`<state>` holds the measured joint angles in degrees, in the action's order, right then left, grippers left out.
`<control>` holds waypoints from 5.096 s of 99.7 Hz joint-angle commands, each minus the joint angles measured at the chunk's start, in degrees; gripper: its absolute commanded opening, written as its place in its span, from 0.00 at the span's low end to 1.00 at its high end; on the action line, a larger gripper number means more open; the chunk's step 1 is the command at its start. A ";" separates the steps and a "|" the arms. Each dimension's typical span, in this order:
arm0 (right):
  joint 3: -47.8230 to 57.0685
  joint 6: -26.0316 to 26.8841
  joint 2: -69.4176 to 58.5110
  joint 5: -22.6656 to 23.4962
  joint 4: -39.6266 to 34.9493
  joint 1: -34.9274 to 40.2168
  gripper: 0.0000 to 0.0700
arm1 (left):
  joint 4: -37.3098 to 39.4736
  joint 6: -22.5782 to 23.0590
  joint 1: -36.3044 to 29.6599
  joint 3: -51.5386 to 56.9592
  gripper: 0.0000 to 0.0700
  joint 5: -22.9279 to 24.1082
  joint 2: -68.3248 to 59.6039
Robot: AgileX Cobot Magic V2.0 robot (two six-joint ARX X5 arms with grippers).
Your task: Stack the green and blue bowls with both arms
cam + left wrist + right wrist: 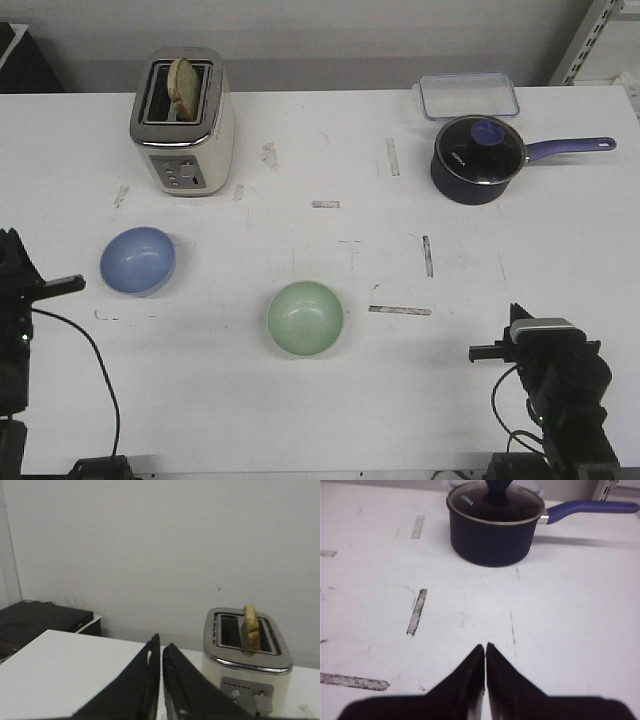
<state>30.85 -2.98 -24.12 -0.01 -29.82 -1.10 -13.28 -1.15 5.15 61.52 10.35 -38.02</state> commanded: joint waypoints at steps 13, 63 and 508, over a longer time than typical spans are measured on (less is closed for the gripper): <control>0.31 0.13 -0.35 -0.02 0.68 0.46 0.00 | -10.78 2.43 7.32 7.69 0.00 -7.37 -13.16; 0.31 0.13 -0.35 -0.02 0.66 2.78 0.00 | -18.88 1.51 10.86 7.67 0.85 -18.36 -39.91; 0.31 -0.02 -0.33 -0.02 1.16 2.82 0.00 | -1.22 3.08 -12.61 -27.93 0.00 -5.18 20.87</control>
<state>30.85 -3.01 -24.27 -0.03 -29.32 1.52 -16.23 2.17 -7.86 35.68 5.04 -19.59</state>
